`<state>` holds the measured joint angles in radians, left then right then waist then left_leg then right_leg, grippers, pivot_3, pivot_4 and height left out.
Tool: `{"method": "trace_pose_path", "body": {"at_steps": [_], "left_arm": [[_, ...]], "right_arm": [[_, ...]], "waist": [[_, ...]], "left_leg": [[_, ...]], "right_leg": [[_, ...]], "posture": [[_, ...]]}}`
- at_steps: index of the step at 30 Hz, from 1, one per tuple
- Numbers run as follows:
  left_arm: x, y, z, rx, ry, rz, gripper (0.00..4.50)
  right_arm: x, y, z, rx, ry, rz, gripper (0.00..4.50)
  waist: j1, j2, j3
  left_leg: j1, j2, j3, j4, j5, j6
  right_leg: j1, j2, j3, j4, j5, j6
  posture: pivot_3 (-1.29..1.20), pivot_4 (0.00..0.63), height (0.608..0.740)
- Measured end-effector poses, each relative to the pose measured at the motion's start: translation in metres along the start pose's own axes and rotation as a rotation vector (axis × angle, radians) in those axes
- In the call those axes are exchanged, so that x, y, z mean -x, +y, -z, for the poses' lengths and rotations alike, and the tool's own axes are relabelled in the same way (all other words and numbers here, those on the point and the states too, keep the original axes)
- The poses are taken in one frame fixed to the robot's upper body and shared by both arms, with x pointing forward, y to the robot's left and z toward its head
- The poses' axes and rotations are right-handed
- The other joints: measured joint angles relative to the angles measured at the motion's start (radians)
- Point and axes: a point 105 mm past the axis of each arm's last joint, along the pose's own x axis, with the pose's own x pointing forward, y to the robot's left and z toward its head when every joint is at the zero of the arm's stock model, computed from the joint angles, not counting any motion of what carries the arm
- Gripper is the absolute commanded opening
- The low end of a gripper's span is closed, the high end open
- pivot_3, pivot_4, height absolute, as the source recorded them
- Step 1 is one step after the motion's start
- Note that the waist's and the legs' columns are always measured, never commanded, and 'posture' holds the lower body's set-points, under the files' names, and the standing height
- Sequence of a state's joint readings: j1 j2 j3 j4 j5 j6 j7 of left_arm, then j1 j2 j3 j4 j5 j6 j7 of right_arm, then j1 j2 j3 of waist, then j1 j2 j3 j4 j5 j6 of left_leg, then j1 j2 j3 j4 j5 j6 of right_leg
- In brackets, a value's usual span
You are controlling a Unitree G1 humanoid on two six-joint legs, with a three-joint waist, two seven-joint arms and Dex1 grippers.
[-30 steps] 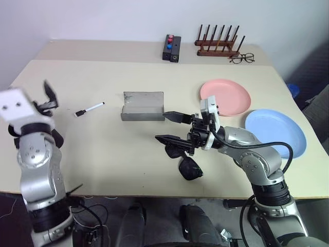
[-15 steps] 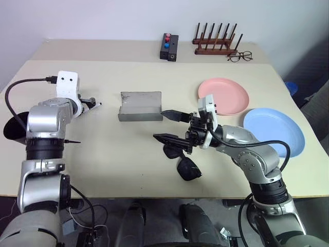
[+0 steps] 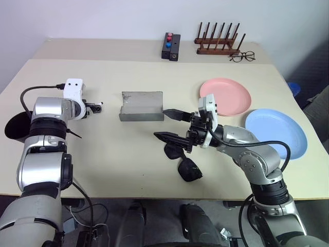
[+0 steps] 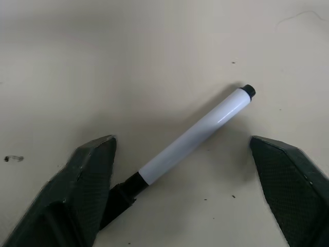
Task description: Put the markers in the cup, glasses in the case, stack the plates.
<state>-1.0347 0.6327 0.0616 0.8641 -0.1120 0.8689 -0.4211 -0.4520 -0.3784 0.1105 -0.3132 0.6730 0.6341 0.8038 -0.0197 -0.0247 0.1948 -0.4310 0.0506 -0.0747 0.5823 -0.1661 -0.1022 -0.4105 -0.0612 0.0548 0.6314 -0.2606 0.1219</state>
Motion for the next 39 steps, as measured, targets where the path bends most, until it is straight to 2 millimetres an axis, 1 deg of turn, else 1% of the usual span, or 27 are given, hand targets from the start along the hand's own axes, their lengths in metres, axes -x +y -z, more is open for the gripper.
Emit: {"method": "trace_pose_path", "body": {"at_steps": [2, 4, 5, 6, 12, 14, 15, 16, 18, 19, 21, 22, 24, 26, 29, 32, 33, 34, 36, 37, 39], "left_arm": [[0.0, -0.001, 0.001, 0.001, 0.005, 0.01, 1.95], [0.001, -0.001, 0.002, 0.003, 0.011, 0.01, 0.92], [0.001, -0.001, 0.002, 0.002, 0.012, 0.01, 0.42], [0.001, -0.001, 0.003, -0.001, 0.012, 0.01, 0.02], [0.003, -0.007, 0.005, -0.059, -0.039, 0.022, 0.02], [0.003, -0.011, 0.002, -0.096, -0.11, 0.014, 0.02], [0.004, -0.014, -0.002, -0.108, -0.16, 0.011, 0.02], [0.007, -0.017, -0.013, -0.109, -0.258, -0.002, 0.02], [0.022, -0.017, -0.039, -0.087, -0.442, -0.035, 0.02], [0.037, -0.013, -0.056, -0.079, -0.551, -0.068, 0.02], [0.065, -0.007, -0.08, -0.081, -0.712, -0.126, 0.02], [0.077, -0.006, -0.088, -0.084, -0.785, -0.153, 0.02], [0.1, -0.004, -0.091, -0.084, -0.911, -0.221, 0.02], [0.119, -0.001, -0.084, -0.075, -1.007, -0.308, 0.02], [0.152, 0.014, -0.071, -0.043, -1.115, -0.459, 0.02], [0.179, 0.029, -0.055, -0.027, -1.168, -0.587, 0.02], [0.187, 0.035, -0.045, -0.02, -1.169, -0.636, 0.02], [0.191, 0.041, -0.033, -0.028, -1.153, -0.687, 0.02], [0.192, 0.051, -0.01, -0.051, -1.091, -0.762, 0.02], [0.192, 0.054, -0.001, -0.043, -1.069, -0.787, 0.02], [0.194, 0.061, 0.012, -0.011, -1.048, -0.829, 0.02]], "right_arm": [[0.0, 0.0, 0.0, 0.0, 0.001, 0.001, 4.5], [0.0, 0.0, 0.0, 0.0, 0.001, 0.0, 4.5], [0.0, 0.0, 0.0, 0.001, 0.001, 0.0, 4.5], [0.0, 0.0, 0.0, 0.001, 0.001, -0.001, 4.5], [0.0, 0.001, 0.0, 0.004, -0.001, -0.013, 4.5], [0.0, 0.002, 0.0, 0.005, -0.001, -0.016, 4.5], [0.0, 0.001, 0.0, 0.006, -0.001, -0.015, 4.5], [0.0, 0.001, 0.0, 0.01, 0.0, -0.015, 4.5], [0.0, 0.001, 0.001, 0.014, 0.003, -0.015, 4.5], [0.0, 0.001, 0.001, 0.018, 0.004, -0.015, 4.5], [0.0, 0.001, 0.001, 0.021, 0.003, -0.015, 4.5], [0.0, 0.001, 0.001, 0.022, 0.002, -0.015, 4.5], [0.0, 0.001, 0.001, 0.022, 0.001, -0.015, 4.5], [0.001, 0.001, 0.001, 0.021, 0.001, -0.015, 4.5], [0.001, 0.001, 0.001, 0.017, -0.003, -0.014, 4.5], [0.001, 0.002, -0.001, -0.002, -0.016, -0.023, 4.5], [0.0, 0.003, -0.002, -0.011, -0.022, -0.031, 4.5], [0.0, 0.003, -0.002, -0.018, -0.026, -0.037, 4.5], [0.0, 0.003, -0.002, -0.028, -0.028, -0.04, 4.5], [0.0, 0.003, -0.002, -0.033, -0.028, -0.043, 4.5], [-0.002, 0.004, -0.003, -0.039, -0.032, -0.057, 4.5]], "waist": [[0.0, 0.0, 0.0], [0.0, 0.0, 0.0], [0.0, 0.0, 0.0], [0.0, 0.0, 0.0], [0.001, 0.0, 0.0], [0.001, 0.0, 0.0], [0.003, 0.0, 0.0], [0.004, 0.0, 0.0], [0.005, -0.001, 0.0], [0.005, 0.0, 0.0], [0.001, 0.0, 0.0], [0.0, 0.0, 0.0], [-0.001, 0.0, 0.0], [0.0, 0.0, 0.0], [0.001, 0.0, 0.0], [0.002, 0.0, 0.0], [0.002, 0.0, 0.0], [0.0, 0.0, 0.0], [0.001, 0.0, 0.0], [0.003, 0.0, 0.0], [0.008, -0.001, -0.001]], "left_leg": [[0.0, 0.0, 0.0, 0.0, 0.0, 0.0], [0.0, 0.0, 0.0, 0.0, 0.0, 0.0], [0.0, 0.0, 0.0, 0.0, 0.0, 0.0], [0.0, 0.0, 0.0, 0.0, 0.0, 0.0], [0.0, 0.0, 0.0, 0.0, 0.0, 0.0], [0.0, 0.0, 0.0, 0.0, 0.001, -0.001], [0.0, 0.0, 0.0, 0.0, 0.001, -0.001], [0.0, 0.0, 0.0, 0.0, 0.001, -0.001], [0.0, 0.0, 0.0, 0.001, 0.001, -0.002], [0.0, 0.0, 0.0, 0.001, 0.001, -0.002], [0.0, 0.0, 0.0, 0.001, 0.001, -0.002], [0.001, 0.0, 0.0, 0.0, 0.001, -0.002], [0.002, 0.0, 0.0, -0.001, 0.001, -0.002], [0.003, 0.0, 0.0, -0.001, 0.001, -0.002], [0.003, 0.0, 0.0, -0.001, 0.002, -0.002], [0.004, 0.0, 0.0, 0.0, 0.002, -0.003], [0.004, 0.0, 0.0, 0.0, 0.002, -0.003], [0.005, 0.0, 0.0, 0.0, 0.002, -0.003], [0.005, 0.0, 0.0, 0.0, 0.002, -0.003], [0.004, 0.0, 0.0, 0.001, 0.002, -0.003], [0.004, 0.0, 0.0, 0.003, 0.002, -0.003]], "right_leg": [[0.0, 0.0, 0.0, 0.0, 0.0, 0.0], [0.0, 0.0, 0.0, 0.0, 0.0, 0.0], [0.0, 0.0, 0.0, 0.0, 0.0, 0.0], [0.0, 0.0, 0.0, 0.0, 0.0, 0.0], [0.0, 0.0, 0.0, 0.001, 0.0, 0.0], [0.0, 0.0, 0.0, 0.001, 0.0, 0.0], [0.0, 0.0, 0.0, 0.001, 0.0, 0.0], [0.0, 0.0, 0.0, 0.001, 0.0, 0.0], [0.0, 0.0, 0.0, 0.001, 0.0, 0.0], [0.0, 0.0, 0.0, 0.001, 0.0, 0.0], [0.001, 0.0, 0.0, 0.001, 0.001, 0.0], [0.001, 0.0, 0.0, 0.001, 0.001, 0.0], [0.002, 0.0, 0.0, 0.001, 0.001, 0.0], [0.002, 0.0, 0.0, 0.001, 0.001, 0.0], [0.002, 0.0, 0.001, 0.002, 0.001, 0.0], [0.003, 0.0, 0.001, 0.002, 0.0, 0.0], [0.004, 0.0, 0.001, 0.001, 0.0, -0.001], [0.004, 0.0, 0.001, 0.001, 0.0, -0.001], [0.004, 0.0, 0.001, 0.001, -0.001, -0.004], [0.004, 0.0, 0.001, 0.001, -0.001, -0.004], [0.005, 0.0, 0.0, 0.001, -0.001, -0.005]], "posture": [[0.0, 0.15, 0.74], [0.0, 0.15, 0.74], [0.0, 0.15, 0.74], [0.0, 0.15, 0.74], [0.0, 0.15, 0.74], [0.0, 0.15, 0.74], [0.0, 0.15, 0.74], [0.0, 0.15, 0.74], [0.0, 0.15, 0.74], [0.0, 0.15, 0.74], [0.0, 0.15, 0.74], [0.0, 0.15, 0.74], [0.0, 0.15, 0.74], [0.0, 0.15, 0.74], [0.0, 0.15, 0.74], [0.0, 0.15, 0.74], [0.0, 0.15, 0.74], [0.0, 0.15, 0.74], [0.0, 0.15, 0.74], [0.0, 0.15, 0.74], [0.0, 0.15, 0.74]]}}
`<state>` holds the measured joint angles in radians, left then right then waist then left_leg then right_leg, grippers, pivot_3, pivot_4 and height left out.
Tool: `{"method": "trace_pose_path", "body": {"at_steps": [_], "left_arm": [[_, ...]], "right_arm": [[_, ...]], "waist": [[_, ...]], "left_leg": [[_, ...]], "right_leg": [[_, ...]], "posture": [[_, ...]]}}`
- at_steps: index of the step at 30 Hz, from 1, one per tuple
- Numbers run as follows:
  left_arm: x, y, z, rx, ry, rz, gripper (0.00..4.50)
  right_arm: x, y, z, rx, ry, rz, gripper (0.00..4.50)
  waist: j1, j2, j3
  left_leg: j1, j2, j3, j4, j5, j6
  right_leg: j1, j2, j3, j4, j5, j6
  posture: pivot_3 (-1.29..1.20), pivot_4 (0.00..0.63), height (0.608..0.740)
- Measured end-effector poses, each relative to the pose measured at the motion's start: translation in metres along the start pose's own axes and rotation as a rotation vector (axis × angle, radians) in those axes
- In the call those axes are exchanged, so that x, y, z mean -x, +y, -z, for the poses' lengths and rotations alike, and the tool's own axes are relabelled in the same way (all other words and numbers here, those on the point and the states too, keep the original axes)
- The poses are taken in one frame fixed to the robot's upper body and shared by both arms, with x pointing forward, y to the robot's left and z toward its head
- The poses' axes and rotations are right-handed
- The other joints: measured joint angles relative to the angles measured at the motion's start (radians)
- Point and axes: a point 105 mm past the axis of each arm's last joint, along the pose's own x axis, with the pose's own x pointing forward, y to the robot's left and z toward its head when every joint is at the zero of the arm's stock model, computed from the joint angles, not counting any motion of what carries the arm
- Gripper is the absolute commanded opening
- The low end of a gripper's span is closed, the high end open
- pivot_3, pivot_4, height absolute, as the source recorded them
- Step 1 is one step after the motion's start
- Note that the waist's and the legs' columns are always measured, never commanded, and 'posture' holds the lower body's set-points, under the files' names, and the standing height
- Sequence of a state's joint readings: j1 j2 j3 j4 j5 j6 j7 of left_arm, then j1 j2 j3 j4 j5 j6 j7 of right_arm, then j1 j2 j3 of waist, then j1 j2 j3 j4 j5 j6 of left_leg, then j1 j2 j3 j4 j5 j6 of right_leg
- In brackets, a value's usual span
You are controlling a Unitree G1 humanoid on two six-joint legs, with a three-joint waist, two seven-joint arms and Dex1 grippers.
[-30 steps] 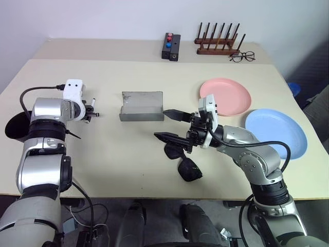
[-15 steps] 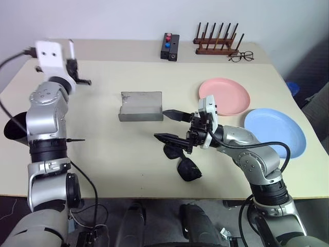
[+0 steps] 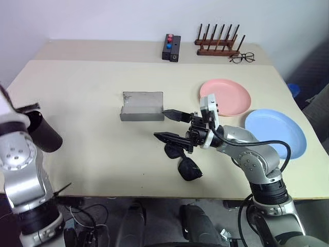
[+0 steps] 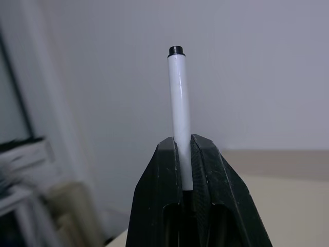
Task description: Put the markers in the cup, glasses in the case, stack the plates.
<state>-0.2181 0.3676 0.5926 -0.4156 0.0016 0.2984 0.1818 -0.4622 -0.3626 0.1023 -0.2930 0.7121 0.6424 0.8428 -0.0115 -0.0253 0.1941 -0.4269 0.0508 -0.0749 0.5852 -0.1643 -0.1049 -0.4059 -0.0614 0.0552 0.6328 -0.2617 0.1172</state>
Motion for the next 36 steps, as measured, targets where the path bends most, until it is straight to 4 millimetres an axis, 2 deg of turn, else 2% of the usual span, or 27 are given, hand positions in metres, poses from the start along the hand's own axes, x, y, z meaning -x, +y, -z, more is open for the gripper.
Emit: {"method": "trace_pose_path", "body": {"at_steps": [4, 19, 22, 27, 36], "left_arm": [[0.008, 0.009, 0.006, -0.007, 0.021, -0.031, 0.02], [0.019, 0.006, 0.029, 0.012, 0.073, -0.039, 0.02], [0.021, 0.003, 0.031, 0.021, 0.077, -0.041, 1.14], [0.023, -0.006, 0.034, 0.023, 0.085, -0.022, 3.67], [0.025, -0.005, 0.036, 0.029, 0.094, -0.039, 3.67]], "right_arm": [[-0.003, 0.001, -0.004, 0.008, -0.006, -0.017, 4.5], [-0.006, 0.001, -0.007, -0.007, -0.006, -0.023, 4.5], [-0.006, 0.001, -0.007, -0.006, -0.007, -0.017, 4.5], [-0.006, 0.001, -0.007, -0.006, -0.008, -0.016, 4.5], [-0.006, 0.002, -0.007, -0.008, -0.01, -0.022, 4.5]], "waist": [[-0.001, 0.0, 0.0], [-0.005, 0.0, 0.0], [-0.004, 0.0, 0.0], [-0.005, 0.0, 0.0], [-0.005, 0.0, 0.0]], "left_leg": [[0.0, 0.0, 0.0, 0.002, 0.0, 0.0], [0.0, 0.0, 0.0, 0.002, 0.0, 0.0], [0.0, 0.0, 0.0, 0.002, 0.0, 0.0], [0.0, 0.0, 0.0, 0.002, 0.0, 0.0], [0.0, 0.0, 0.0, 0.002, 0.0, 0.0]], "right_leg": [[0.001, 0.0, 0.0, 0.0, 0.001, -0.001], [0.001, 0.0, 0.0, -0.001, 0.001, -0.001], [0.001, 0.0, 0.0, -0.001, 0.001, -0.001], [0.001, 0.0, 0.0, -0.001, 0.001, -0.001], [0.0, 0.0, 0.0, -0.001, 0.001, -0.002]], "posture": [[0.0, 0.15, 0.74], [0.0, 0.15, 0.74], [0.0, 0.15, 0.74], [0.0, 0.15, 0.74], [0.0, 0.15, 0.74]]}}
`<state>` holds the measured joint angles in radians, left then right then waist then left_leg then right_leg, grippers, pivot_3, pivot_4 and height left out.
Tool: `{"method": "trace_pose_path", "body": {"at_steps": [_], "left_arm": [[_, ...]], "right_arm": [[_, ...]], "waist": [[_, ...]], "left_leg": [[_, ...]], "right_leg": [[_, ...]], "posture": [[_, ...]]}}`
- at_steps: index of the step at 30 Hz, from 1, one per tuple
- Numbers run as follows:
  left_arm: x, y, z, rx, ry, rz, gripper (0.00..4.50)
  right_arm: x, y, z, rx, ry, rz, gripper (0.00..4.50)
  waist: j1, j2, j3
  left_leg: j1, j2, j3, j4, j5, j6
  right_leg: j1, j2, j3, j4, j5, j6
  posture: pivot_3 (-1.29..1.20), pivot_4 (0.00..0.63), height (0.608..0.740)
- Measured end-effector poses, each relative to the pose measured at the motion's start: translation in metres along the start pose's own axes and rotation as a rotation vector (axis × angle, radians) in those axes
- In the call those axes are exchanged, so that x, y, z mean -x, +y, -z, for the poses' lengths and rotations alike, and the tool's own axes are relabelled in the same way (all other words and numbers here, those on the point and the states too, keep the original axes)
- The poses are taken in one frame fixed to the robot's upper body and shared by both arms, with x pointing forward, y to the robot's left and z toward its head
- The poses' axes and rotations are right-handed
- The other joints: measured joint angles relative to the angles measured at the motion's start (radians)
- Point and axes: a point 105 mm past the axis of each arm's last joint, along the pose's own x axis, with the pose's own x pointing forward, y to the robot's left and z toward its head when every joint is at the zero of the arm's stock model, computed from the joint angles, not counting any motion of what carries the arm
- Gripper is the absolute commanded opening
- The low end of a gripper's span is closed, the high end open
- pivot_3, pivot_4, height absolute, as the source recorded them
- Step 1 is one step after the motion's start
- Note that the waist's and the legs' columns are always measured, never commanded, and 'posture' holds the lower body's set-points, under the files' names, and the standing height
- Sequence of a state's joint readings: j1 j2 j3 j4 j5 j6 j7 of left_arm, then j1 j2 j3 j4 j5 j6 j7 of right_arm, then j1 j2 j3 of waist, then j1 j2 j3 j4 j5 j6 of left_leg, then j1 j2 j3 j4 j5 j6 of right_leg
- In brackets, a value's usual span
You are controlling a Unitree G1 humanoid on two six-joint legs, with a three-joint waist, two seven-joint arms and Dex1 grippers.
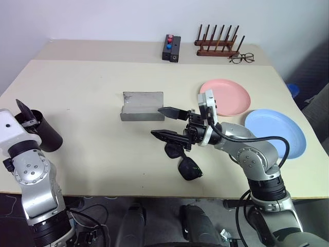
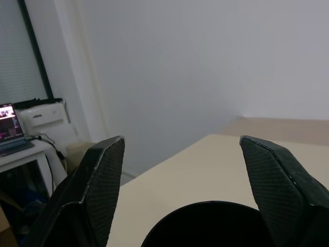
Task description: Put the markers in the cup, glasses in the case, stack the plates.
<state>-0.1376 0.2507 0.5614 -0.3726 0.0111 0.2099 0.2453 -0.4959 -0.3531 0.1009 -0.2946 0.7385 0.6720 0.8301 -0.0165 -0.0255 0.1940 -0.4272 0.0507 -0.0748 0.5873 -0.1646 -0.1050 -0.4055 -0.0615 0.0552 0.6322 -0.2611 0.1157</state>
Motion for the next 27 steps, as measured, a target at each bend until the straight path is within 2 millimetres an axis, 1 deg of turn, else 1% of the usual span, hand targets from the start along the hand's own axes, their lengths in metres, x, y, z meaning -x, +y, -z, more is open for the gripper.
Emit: {"method": "trace_pose_path", "body": {"at_steps": [3, 5, 6, 9, 11, 12, 14, 15, 16, 18, 19, 21, 23, 25, 27], "left_arm": [[0.0, -0.002, 0.0, 0.007, 0.0, 0.006, 3.67], [-0.003, -0.016, -0.006, 0.042, -0.008, 0.065, 3.67], [-0.005, -0.027, -0.012, 0.06, -0.021, 0.118, 3.67], [-0.007, -0.073, -0.036, 0.139, -0.053, 0.365, 4.47], [0.003, -0.107, -0.05, 0.17, -0.05, 0.589, 4.47], [0.009, -0.122, -0.05, 0.164, -0.024, 0.695, 4.47], [0.028, -0.152, -0.039, 0.057, 0.072, 0.949, 4.47], [0.036, -0.162, -0.03, 0.028, 0.139, 1.038, 4.47], [0.038, -0.17, -0.019, 0.018, 0.228, 1.097, 4.47], [0.037, -0.176, -0.003, -0.023, 0.332, 1.153, 4.47], [0.037, -0.18, 0.002, -0.041, 0.374, 1.189, 4.47], [0.036, -0.189, 0.003, -0.05, 0.429, 1.267, 4.47], [0.035, -0.196, 0.001, -0.06, 0.451, 1.337, 4.47], [0.037, -0.202, 0.004, -0.087, 0.511, 1.406, 4.47], [0.044, -0.209, 0.009, -0.113, 0.559, 1.481, 4.47]], "right_arm": [[0.0, 0.0, 0.0, 0.0, 0.0, -0.001, 4.5], [0.0, 0.0, 0.0, -0.001, 0.001, -0.001, 4.5], [0.0, 0.0, 0.001, -0.001, 0.001, -0.003, 4.5], [0.0, 0.001, 0.001, 0.0, 0.003, -0.006, 4.5], [0.001, 0.0, 0.002, 0.002, 0.005, -0.004, 4.5], [0.001, 0.0, 0.002, 0.002, 0.006, -0.003, 4.5], [0.001, -0.001, 0.002, 0.005, 0.007, 0.0, 4.5], [0.002, -0.001, 0.002, 0.009, 0.007, 0.003, 4.5], [0.002, -0.002, 0.002, 0.01, 0.006, 0.006, 4.5], [0.002, -0.003, 0.002, 0.018, 0.006, 0.009, 4.5], [0.004, -0.004, 0.002, 0.022, 0.011, 0.012, 4.5], [0.008, -0.007, 0.003, 0.034, 0.033, 0.019, 4.5], [0.016, -0.009, 0.004, 0.064, 0.079, 0.021, 4.5], [0.03, -0.012, 0.006, 0.112, 0.155, 0.024, 4.5], [0.042, -0.014, 0.007, 0.155, 0.218, 0.03, 4.5]], "waist": [[0.0, 0.0, 0.0], [0.006, 0.0, 0.0], [0.006, 0.0, 0.0], [0.004, 0.0, 0.0], [0.0, 0.0, 0.0], [-0.003, 0.0, 0.0], [-0.01, 0.001, 0.0], [-0.013, 0.001, 0.001], [-0.015, 0.001, 0.001], [-0.023, 0.001, 0.001], [-0.025, 0.001, 0.001], [-0.026, 0.001, 0.001], [-0.024, 0.001, 0.001], [-0.022, 0.001, 0.001], [-0.024, 0.001, 0.001]], "left_leg": [[0.0, 0.0, 0.0, 0.0, 0.0, 0.0], [0.0, 0.0, 0.0, 0.0, 0.0, 0.0], [-0.001, 0.0, 0.0, 0.001, 0.0, 0.0], [-0.001, 0.0, 0.0, 0.001, 0.0, 0.0], [-0.001, 0.0, 0.0, 0.001, 0.0, 0.0], [-0.001, 0.0, 0.0, 0.0, 0.0, 0.0], [0.0, 0.0, 0.0, -0.002, 0.0, 0.0], [0.0, 0.0, 0.0, -0.003, 0.0, 0.0], [0.0, 0.001, 0.0, -0.003, 0.0, 0.001], [-0.001, 0.001, 0.0, -0.003, 0.0, 0.001], [-0.001, 0.001, 0.0, -0.003, 0.0, 0.001], [-0.002, 0.001, 0.0, -0.003, 0.0, 0.001], [-0.002, 0.0, 0.0, -0.004, 0.0, 0.001], [-0.002, 0.0, 0.0, -0.004, 0.0, 0.001], [-0.002, 0.0, 0.0, -0.005, 0.0, 0.001]], "right_leg": [[0.0, 0.0, 0.0, 0.0, 0.0, 0.0], [0.0, 0.0, 0.0, 0.0, 0.0, 0.0], [0.0, 0.0, 0.0, 0.0, 0.0, 0.0], [0.0, 0.0, 0.0, -0.001, 0.0, -0.001], [0.0, 0.0, 0.0, -0.001, 0.0, 0.0], [0.0, 0.0, 0.0, -0.001, 0.0, 0.0], [-0.002, 0.001, 0.0, 0.0, 0.0, 0.0], [-0.002, 0.001, 0.0, 0.0, 0.0, 0.0], [-0.003, 0.001, 0.0, 0.0, 0.0, 0.0], [-0.003, 0.001, 0.0, 0.0, 0.0, 0.0], [-0.003, 0.001, 0.0, 0.0, 0.0, 0.0], [-0.003, 0.001, 0.0, -0.001, 0.0, 0.0], [-0.003, 0.001, 0.0, -0.001, -0.001, 0.001], [-0.003, 0.001, 0.0, -0.002, -0.001, 0.001], [-0.003, 0.001, 0.0, -0.002, -0.001, 0.002]], "posture": [[0.0, 0.15, 0.74], [0.0, 0.15, 0.74], [0.0, 0.15, 0.74], [0.0, 0.15, 0.74], [0.0, 0.15, 0.74], [0.0, 0.15, 0.74], [0.0, 0.15, 0.74], [0.0, 0.15, 0.74], [0.0, 0.15, 0.74], [0.0, 0.15, 0.74], [0.0, 0.15, 0.74], [0.0, 0.15, 0.74], [0.0, 0.15, 0.74], [0.0, 0.15, 0.74], [0.0, 0.15, 0.74]]}}
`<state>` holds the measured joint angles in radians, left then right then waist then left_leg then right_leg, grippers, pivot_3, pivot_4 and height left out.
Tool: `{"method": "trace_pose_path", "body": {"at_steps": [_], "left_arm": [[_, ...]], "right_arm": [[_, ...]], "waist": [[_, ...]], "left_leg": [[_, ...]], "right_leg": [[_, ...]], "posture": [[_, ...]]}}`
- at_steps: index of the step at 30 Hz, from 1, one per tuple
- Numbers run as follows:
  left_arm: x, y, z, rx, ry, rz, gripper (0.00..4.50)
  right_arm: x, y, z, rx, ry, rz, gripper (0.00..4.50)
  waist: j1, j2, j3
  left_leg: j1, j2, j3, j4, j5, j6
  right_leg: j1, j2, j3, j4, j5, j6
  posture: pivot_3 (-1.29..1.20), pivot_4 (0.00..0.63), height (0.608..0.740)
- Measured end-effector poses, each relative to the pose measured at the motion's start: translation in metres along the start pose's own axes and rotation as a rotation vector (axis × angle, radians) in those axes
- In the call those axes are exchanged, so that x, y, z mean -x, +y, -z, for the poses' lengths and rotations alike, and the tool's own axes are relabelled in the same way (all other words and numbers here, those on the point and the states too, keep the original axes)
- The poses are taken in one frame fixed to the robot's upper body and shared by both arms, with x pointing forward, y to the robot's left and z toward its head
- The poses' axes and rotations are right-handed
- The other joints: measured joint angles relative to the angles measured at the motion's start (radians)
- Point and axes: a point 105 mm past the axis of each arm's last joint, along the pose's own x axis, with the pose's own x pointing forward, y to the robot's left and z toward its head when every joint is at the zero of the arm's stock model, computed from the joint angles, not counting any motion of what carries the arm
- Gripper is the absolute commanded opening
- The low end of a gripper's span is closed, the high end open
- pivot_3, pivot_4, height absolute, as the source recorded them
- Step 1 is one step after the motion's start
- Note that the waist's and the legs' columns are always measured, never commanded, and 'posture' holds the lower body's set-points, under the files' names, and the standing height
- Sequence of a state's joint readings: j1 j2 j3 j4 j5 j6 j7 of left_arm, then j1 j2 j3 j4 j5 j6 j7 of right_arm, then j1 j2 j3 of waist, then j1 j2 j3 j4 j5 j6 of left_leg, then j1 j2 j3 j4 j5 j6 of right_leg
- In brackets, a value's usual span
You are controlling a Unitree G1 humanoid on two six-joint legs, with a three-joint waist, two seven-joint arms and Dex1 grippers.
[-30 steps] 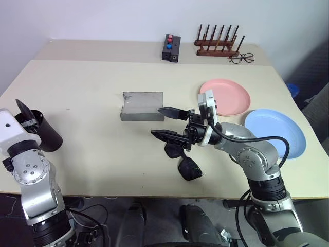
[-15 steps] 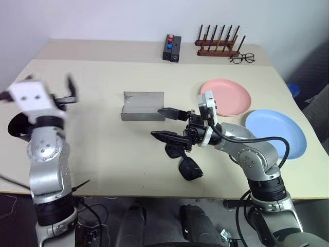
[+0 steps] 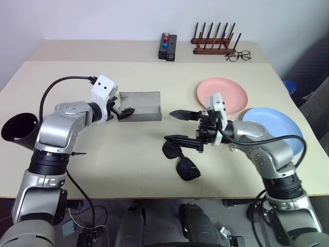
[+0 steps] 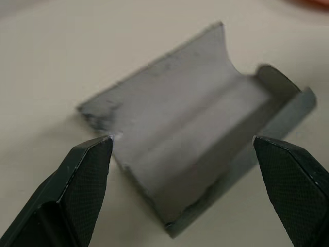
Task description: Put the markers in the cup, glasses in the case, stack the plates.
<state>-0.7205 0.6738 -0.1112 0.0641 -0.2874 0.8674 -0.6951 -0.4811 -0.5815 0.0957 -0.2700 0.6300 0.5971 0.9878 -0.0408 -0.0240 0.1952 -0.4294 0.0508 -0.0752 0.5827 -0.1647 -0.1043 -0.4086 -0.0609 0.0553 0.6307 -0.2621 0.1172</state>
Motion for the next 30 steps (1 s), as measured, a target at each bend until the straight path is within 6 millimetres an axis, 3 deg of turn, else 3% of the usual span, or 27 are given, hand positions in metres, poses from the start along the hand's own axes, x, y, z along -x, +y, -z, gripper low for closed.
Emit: {"method": "trace_pose_path", "body": {"at_steps": [4, 10, 13, 19, 21, 30], "left_arm": [[-0.013, -0.02, 0.018, -0.046, 0.094, 0.152, 4.47], [-0.013, -0.029, 0.024, -0.136, 0.142, 0.242, 4.47], [-0.014, -0.026, 0.028, -0.135, 0.154, 0.239, 3.73], [-0.014, -0.021, 0.032, -0.141, 0.165, 0.228, 0.71], [-0.014, -0.022, 0.034, -0.15, 0.164, 0.232, 0.03], [0.005, -0.033, 0.048, -0.296, 0.137, 0.289, 0.03]], "right_arm": [[0.02, -0.008, 0.01, 0.053, 0.091, 0.054, 4.5], [0.037, -0.017, 0.017, 0.078, 0.135, 0.126, 4.5], [0.041, -0.018, 0.02, 0.081, 0.14, 0.144, 4.5], [0.045, -0.022, 0.024, 0.086, 0.151, 0.162, 4.5], [0.046, -0.023, 0.025, 0.084, 0.153, 0.162, 4.5], [0.049, -0.025, 0.029, 0.09, 0.164, 0.159, 4.5]], "waist": [[-0.004, 0.0, 0.0], [-0.002, 0.0, 0.0], [-0.001, 0.0, 0.0], [-0.001, 0.0, 0.0], [-0.001, 0.0, 0.0], [-0.002, 0.001, 0.0]], "left_leg": [[0.0, 0.0, 0.0, -0.002, 0.0, 0.0], [0.0, 0.0, 0.0, -0.002, 0.0, 0.0], [0.0, 0.0, 0.0, -0.002, 0.0, 0.0], [0.0, 0.0, 0.0, -0.001, 0.0, 0.0], [0.0, 0.0, 0.0, -0.001, 0.0, 0.0], [0.001, 0.0, 0.0, -0.002, 0.0, 0.0]], "right_leg": [[-0.001, 0.0, 0.0, 0.0, 0.0, 0.0], [-0.001, 0.0, 0.0, 0.001, 0.0, 0.0], [-0.001, 0.0, 0.0, 0.001, 0.0, 0.0], [-0.001, 0.0, 0.0, 0.001, 0.0, 0.001], [-0.001, 0.0, 0.0, 0.001, 0.0, 0.001], [-0.001, 0.0, 0.0, 0.001, 0.0, 0.001]], "posture": [[0.0, 0.15, 0.74], [0.0, 0.15, 0.74], [0.0, 0.15, 0.74], [0.0, 0.15, 0.74], [0.0, 0.15, 0.74], [0.0, 0.15, 0.74]]}}
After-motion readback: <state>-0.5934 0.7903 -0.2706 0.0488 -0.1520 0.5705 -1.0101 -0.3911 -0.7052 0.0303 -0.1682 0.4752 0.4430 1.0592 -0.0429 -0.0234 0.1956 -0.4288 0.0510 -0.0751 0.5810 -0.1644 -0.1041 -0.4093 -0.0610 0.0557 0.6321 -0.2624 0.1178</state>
